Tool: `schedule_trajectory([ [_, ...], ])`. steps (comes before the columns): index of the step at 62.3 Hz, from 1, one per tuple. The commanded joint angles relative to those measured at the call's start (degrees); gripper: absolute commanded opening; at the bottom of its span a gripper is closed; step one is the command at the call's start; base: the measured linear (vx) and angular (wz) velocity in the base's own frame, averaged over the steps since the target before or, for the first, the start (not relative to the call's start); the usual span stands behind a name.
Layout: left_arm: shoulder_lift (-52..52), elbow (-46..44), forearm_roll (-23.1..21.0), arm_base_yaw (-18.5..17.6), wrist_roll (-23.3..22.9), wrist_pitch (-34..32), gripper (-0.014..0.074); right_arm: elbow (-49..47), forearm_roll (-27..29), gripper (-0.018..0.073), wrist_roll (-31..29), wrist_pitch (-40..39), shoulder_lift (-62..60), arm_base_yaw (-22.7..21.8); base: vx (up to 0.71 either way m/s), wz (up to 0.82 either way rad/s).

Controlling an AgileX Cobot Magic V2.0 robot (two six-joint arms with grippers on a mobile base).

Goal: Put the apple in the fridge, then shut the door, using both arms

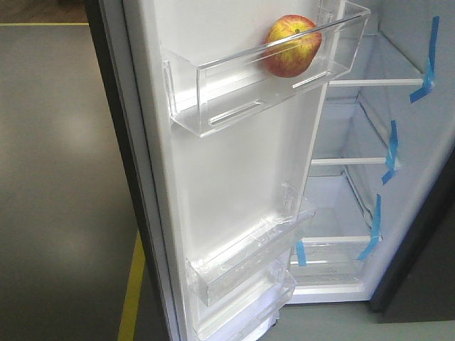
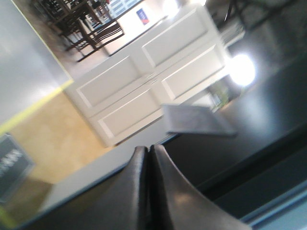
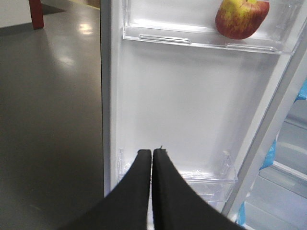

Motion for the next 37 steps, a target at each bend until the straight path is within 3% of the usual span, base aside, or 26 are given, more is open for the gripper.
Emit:
schedule_trajectory([
  [1,-0.94,0.99,-9.51,-0.21,-4.13,-7.37,-0.0006,1.89,1.38,-0.0005,3.98,-5.31,-3.39,-0.16,0.0,0.0],
  [8,-0.94,-1.35,-18.53,-0.21,-9.14,-10.14,-0.0006,4.38,1.15,-0.0005,4.89,-5.48,-7.41,-0.16,0.0,0.0],
  [16,-0.89,-9.28,-18.13,-0.21,-10.16,-10.67,-0.0006,5.6,0.06,-0.0005,5.15,-5.49,-10.39,-0.16,0.0,0.0],
  [21,-0.26,-15.8,-14.54,-0.21,-10.16,-11.9,-0.0006,5.65,0.91,-0.0005,5.2,-5.36,-10.65,-0.16,0.0,0.0],
  [26,2.0,-21.92,-7.74,-0.21,-10.16,-12.8,-0.0006,5.65,2.49,-0.0004,5.2,-5.47,-10.65,-0.16,0.0,0.0],
  [37,11.14,-36.95,6.13,-0.21,-10.22,-8.21,-0.0006,5.65,3.51,-0.0004,5.14,-6.1,-10.65,-0.16,0.0,0.0],
])
